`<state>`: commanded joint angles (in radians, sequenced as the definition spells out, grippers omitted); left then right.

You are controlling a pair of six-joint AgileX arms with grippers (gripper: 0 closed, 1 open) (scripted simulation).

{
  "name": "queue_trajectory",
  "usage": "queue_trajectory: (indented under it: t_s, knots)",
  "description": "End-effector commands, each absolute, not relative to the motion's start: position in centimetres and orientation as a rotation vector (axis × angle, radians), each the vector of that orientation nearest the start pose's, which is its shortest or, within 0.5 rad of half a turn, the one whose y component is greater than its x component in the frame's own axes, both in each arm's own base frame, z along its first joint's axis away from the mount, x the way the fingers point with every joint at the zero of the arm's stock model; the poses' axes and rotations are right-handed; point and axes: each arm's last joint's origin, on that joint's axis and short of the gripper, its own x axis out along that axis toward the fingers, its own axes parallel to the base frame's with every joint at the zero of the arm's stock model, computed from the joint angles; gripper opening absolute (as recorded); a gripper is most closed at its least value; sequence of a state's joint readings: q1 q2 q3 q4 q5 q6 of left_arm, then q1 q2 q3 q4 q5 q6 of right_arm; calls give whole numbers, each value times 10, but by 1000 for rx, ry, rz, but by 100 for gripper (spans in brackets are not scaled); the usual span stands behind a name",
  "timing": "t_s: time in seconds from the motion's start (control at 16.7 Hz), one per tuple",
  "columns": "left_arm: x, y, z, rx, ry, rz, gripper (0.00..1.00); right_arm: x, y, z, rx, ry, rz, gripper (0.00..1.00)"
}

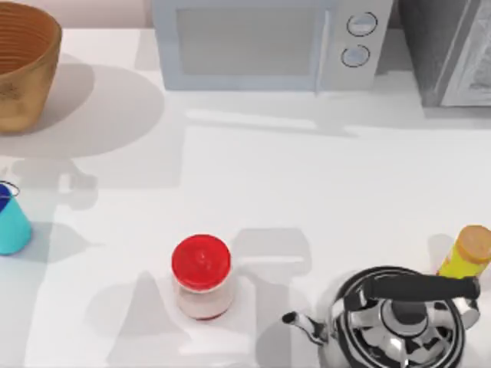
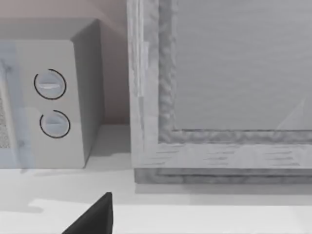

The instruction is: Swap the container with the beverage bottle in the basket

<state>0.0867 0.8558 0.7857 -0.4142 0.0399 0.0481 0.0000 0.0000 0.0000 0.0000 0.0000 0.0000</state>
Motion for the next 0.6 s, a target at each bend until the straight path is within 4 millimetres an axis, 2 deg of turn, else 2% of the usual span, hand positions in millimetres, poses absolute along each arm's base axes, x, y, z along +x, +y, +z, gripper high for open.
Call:
queue_trajectory:
  t_s: [0.18, 0.3, 0.42, 0.6]
  knots:
    - [244, 27, 322, 15, 627, 35, 100, 106, -1, 160, 0, 0, 0, 100]
    - [286, 37, 329, 15, 725, 30, 100, 106, -1, 160, 0, 0, 0, 100]
    - [330, 49, 326, 12, 821, 23, 100, 106, -1, 160, 0, 0, 0, 100]
    - [392, 67, 306, 5, 957, 8, 100, 106, -1, 160, 0, 0, 0, 100]
